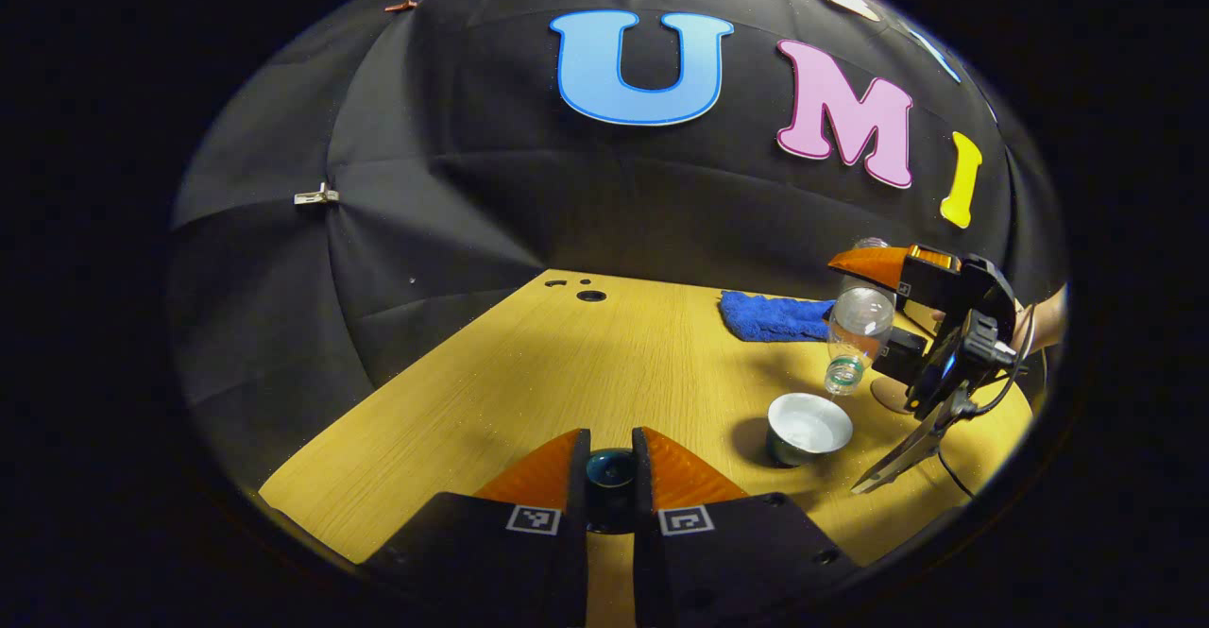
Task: Open the teacup lid with one hand, grasp the water bottle and pour water into the teacup with the other hand; after pouring, place the water bottle on the coaster and then close the teacup lid.
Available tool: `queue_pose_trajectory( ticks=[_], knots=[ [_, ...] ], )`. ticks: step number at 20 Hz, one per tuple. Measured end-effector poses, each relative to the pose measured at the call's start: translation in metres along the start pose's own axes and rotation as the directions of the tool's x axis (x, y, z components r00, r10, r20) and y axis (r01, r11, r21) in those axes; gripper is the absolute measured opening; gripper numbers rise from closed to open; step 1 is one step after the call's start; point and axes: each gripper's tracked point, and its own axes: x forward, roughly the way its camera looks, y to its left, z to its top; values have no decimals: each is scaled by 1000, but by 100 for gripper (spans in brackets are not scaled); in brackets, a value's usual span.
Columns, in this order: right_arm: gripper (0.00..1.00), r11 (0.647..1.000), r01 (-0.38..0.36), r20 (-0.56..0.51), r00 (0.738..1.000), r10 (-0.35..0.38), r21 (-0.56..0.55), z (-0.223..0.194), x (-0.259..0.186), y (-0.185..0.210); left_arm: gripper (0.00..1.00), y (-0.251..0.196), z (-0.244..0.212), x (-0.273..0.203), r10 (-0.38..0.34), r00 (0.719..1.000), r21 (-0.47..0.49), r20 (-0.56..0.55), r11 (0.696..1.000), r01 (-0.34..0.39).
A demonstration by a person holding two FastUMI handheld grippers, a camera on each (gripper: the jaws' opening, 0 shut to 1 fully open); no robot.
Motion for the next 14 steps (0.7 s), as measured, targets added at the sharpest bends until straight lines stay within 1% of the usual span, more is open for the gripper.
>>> queue_pose_trajectory(
  ticks=[1, 3, 4, 5, 7, 8, 9, 11, 12, 13, 14],
  knots=[
    [74, 1000, 2, -9, 1000, -2, 24, -1, -3, -4, 23, -2, 0, -1, 8, 1000, 3, 2, 1000, -8],
    [74, 994, -2, -44, 999, 7, 110, -11, -8, -9, 23, -6, 4, -5, 19, 1000, 10, 6, 1000, -19],
    [74, 985, -9, -72, 997, 21, 171, -19, -10, -11, 20, -9, 6, -7, 21, 1000, 13, 7, 1000, -21],
    [74, 972, -13, -106, 994, 39, 235, -30, -14, -11, 23, -13, 9, -10, 23, 1000, 17, 10, 1000, -23],
    [74, 929, -17, -173, 981, 86, 371, -49, -25, -10, 23, -21, 13, -13, 23, 1000, 24, 19, 999, -24],
    [74, 899, -15, -204, 972, 115, 437, -59, -30, -9, 19, -24, 16, -14, 22, 999, 25, 23, 999, -23],
    [74, 865, -10, -234, 961, 146, 501, -71, -37, -7, 23, -29, 18, -14, 22, 999, 22, 29, 1000, -22],
    [74, 793, 3, -286, 933, 217, 610, -91, -49, -5, 23, -40, 22, -15, 13, 999, 9, 35, 1000, -14],
    [74, 746, 19, -302, 921, 245, 665, -102, -56, -5, 19, -46, 23, -17, 8, 999, 2, 34, 1000, -8],
    [74, 687, 39, -312, 908, 278, 726, -111, -62, -3, 23, -49, 24, -18, 7, 999, 0, 36, 1000, -7],
    [74, 617, 60, -317, 894, 316, 784, -116, -68, 2, 23, -53, 26, -21, 5, 999, 0, 39, 1000, -5]
  ],
)
